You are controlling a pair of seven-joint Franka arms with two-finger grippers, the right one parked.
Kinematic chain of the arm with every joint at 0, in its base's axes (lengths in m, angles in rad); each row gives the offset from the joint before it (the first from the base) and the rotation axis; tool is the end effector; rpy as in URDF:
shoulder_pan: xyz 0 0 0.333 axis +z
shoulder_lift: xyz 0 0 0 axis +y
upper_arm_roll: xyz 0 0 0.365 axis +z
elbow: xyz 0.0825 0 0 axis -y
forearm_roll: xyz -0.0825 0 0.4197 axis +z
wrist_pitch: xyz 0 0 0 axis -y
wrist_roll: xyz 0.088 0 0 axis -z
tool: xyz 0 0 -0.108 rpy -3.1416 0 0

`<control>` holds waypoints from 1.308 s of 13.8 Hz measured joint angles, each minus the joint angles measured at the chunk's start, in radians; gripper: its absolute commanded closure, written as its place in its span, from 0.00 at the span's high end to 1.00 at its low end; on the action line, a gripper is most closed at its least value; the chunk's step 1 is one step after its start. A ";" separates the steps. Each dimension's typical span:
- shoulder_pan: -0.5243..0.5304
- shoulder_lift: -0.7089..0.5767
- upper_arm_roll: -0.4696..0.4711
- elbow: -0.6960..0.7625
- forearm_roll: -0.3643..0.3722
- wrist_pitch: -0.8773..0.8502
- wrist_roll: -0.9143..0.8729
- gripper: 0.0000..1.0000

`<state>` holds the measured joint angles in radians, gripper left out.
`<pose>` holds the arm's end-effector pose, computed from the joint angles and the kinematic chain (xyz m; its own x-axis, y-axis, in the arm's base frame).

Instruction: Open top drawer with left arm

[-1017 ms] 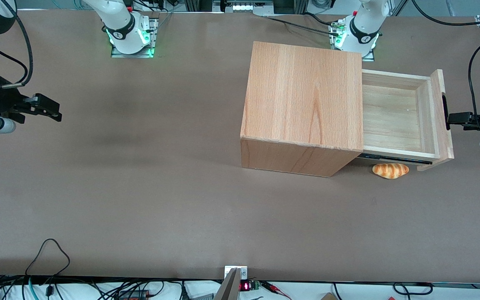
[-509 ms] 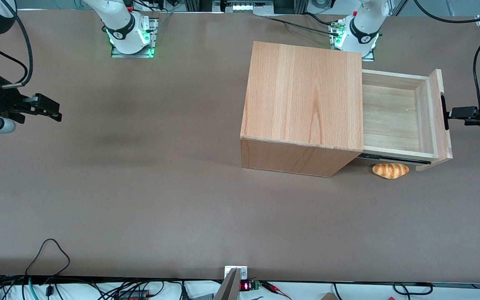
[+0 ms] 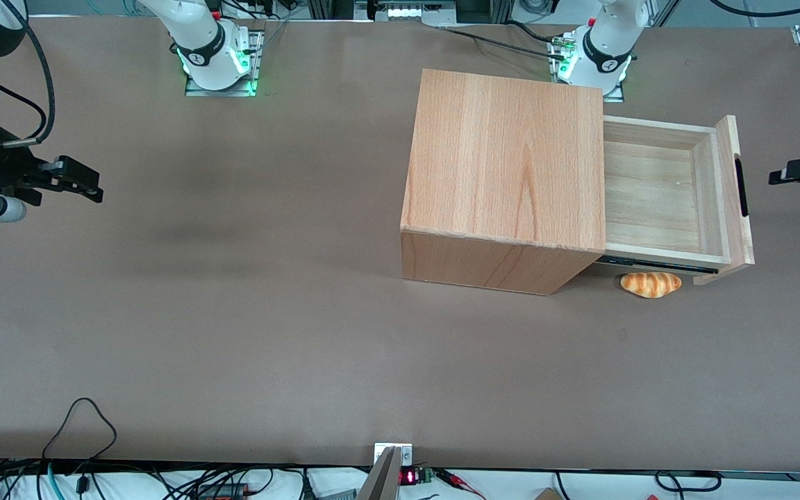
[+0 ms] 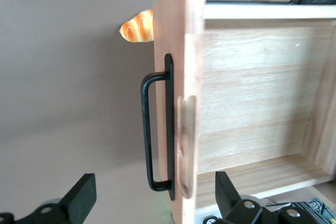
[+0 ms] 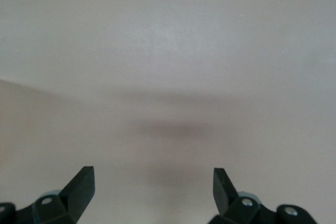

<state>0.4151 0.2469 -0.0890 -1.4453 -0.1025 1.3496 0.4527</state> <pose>0.6103 0.2001 0.5680 0.9559 -0.1607 -0.2459 -0.0957 -0.9618 0.2566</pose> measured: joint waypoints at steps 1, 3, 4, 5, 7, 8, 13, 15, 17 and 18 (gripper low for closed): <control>-0.001 -0.005 -0.009 0.018 0.000 -0.012 -0.023 1.00; -0.021 -0.028 -0.021 0.037 0.000 -0.033 -0.076 1.00; -0.045 -0.044 -0.022 0.041 0.001 -0.044 -0.111 1.00; -0.074 -0.064 -0.024 0.042 0.002 -0.054 -0.150 1.00; -0.132 -0.103 -0.025 0.042 0.004 -0.067 -0.218 1.00; -0.156 -0.122 -0.025 0.042 0.004 -0.070 -0.243 1.00; -0.272 -0.193 -0.020 0.040 0.009 -0.107 -0.396 1.00; -0.325 -0.217 -0.019 0.039 0.033 -0.107 -0.450 1.00; -0.367 -0.239 -0.019 0.036 0.046 -0.105 -0.482 1.00; -0.376 -0.249 -0.019 0.026 0.049 -0.097 -0.487 1.00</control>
<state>0.0390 -0.0025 -0.1079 -1.4190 -0.0539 1.2530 -0.0344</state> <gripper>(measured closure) 0.000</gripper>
